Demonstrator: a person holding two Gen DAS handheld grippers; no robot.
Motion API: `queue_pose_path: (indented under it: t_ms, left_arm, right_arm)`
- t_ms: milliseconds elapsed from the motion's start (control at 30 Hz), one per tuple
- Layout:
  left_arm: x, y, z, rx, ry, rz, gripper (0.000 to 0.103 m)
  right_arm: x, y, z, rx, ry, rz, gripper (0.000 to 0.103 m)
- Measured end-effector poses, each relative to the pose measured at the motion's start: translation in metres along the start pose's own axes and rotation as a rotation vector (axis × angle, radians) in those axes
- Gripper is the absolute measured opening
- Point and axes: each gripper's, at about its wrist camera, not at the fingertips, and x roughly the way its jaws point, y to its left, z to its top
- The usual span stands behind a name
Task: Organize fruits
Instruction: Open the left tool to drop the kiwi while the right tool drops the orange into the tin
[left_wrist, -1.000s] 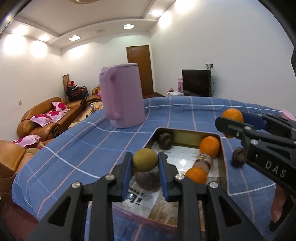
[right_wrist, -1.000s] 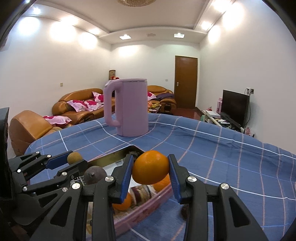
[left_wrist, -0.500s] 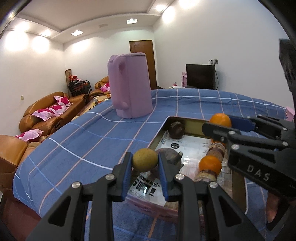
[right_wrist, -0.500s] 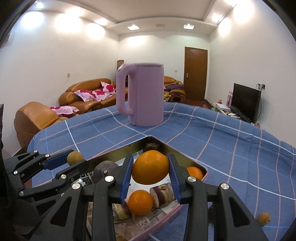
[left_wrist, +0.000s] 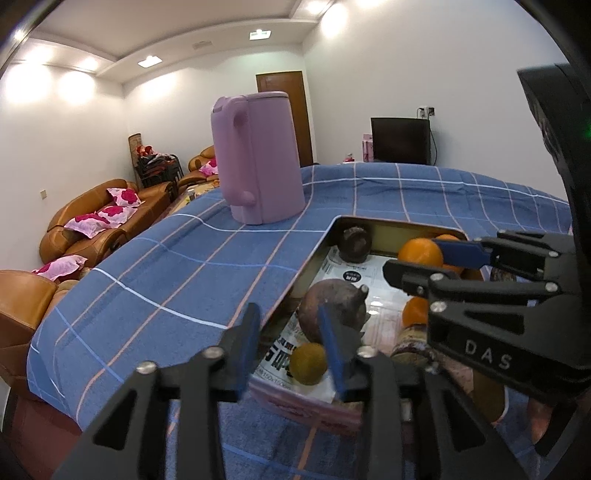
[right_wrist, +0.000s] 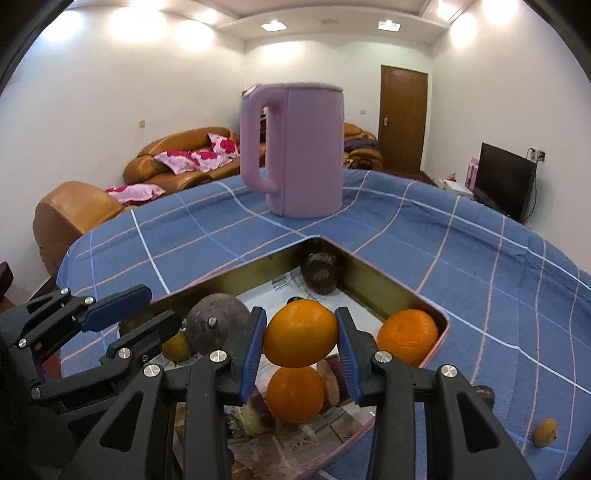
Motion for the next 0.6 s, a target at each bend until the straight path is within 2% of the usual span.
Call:
queue_pose_path:
  t_ms: [67,100,133,167,233,367,500,600]
  left_arm:
    - [-0.001,0.002,0.000,-0.006,0.000,0.004,0.059]
    - [-0.003,0.003,0.000,-0.011,-0.005,0.001,0.067]
    - [-0.005,0.004,-0.001,-0.012,-0.013,0.006,0.070]
    - [-0.007,0.004,-0.001,-0.011,-0.021,0.007,0.072]
    - [-0.009,0.004,-0.002,-0.016,-0.029,0.002,0.077]
    - [-0.010,0.006,0.000,-0.041,-0.033,0.001,0.078]
    - [-0.011,0.005,0.008,-0.076,-0.046,-0.006,0.085]
    - [-0.013,0.000,0.014,-0.085,-0.057,-0.005,0.091]
  right_arm:
    - [0.000,0.001,0.000,-0.001,0.001,0.011,0.042]
    - [-0.002,0.001,-0.001,0.002,-0.006,0.017,0.047]
    - [-0.003,0.001,-0.001,0.004,-0.009,0.019,0.057]
    - [-0.005,0.000,-0.002,0.009,-0.015,0.017,0.059]
    - [-0.009,-0.001,-0.003,0.013,-0.027,0.005,0.060]
    - [-0.027,-0.009,-0.009,0.017,-0.056,-0.022,0.060]
    - [-0.053,-0.032,-0.020,0.031,-0.074,-0.084,0.060]
    - [-0.064,-0.053,-0.031,0.041,-0.051,-0.151,0.060]
